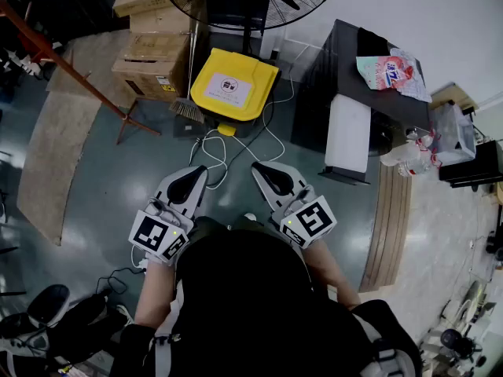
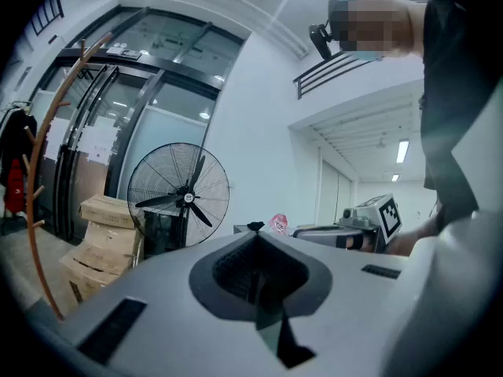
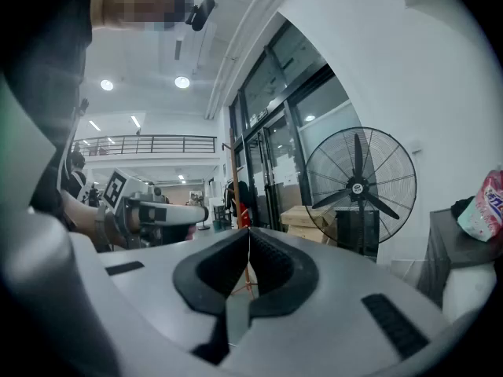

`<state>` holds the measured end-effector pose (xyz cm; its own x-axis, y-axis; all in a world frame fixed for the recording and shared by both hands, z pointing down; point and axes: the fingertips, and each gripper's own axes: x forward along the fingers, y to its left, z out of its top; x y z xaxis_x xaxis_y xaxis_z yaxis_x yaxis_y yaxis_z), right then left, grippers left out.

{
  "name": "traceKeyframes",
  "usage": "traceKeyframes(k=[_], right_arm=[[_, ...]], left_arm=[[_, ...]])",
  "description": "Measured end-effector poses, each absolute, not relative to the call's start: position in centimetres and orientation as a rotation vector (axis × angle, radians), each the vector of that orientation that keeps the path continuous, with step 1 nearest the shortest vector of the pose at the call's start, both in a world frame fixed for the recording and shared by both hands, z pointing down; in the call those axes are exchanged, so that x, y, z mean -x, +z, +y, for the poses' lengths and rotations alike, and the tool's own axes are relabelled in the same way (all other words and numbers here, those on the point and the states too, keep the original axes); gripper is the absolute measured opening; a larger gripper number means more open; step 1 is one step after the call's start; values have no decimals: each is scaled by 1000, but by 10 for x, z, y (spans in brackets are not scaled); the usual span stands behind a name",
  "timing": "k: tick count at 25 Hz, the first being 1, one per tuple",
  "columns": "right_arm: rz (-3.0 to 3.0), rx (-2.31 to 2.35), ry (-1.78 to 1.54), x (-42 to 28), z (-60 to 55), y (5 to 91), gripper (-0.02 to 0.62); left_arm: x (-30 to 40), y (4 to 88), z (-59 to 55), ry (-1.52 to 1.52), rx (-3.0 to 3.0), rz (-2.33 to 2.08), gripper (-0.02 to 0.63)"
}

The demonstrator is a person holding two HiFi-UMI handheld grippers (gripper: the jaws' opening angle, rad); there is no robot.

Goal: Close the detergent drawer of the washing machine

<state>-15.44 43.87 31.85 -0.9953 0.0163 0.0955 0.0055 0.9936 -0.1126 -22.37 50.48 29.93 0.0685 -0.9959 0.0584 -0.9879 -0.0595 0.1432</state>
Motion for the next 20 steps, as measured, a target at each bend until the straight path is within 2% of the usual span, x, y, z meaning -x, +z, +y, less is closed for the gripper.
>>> traceKeyframes(k=[11, 20], right_arm=[[-3062, -61, 300, 117, 397, 328, 20], [-3030, -199, 327, 118, 354, 343, 20]], left_arm=[[194, 311, 465, -54, -2199, -1994, 11], [212, 325, 415, -63, -2231, -1918, 11]])
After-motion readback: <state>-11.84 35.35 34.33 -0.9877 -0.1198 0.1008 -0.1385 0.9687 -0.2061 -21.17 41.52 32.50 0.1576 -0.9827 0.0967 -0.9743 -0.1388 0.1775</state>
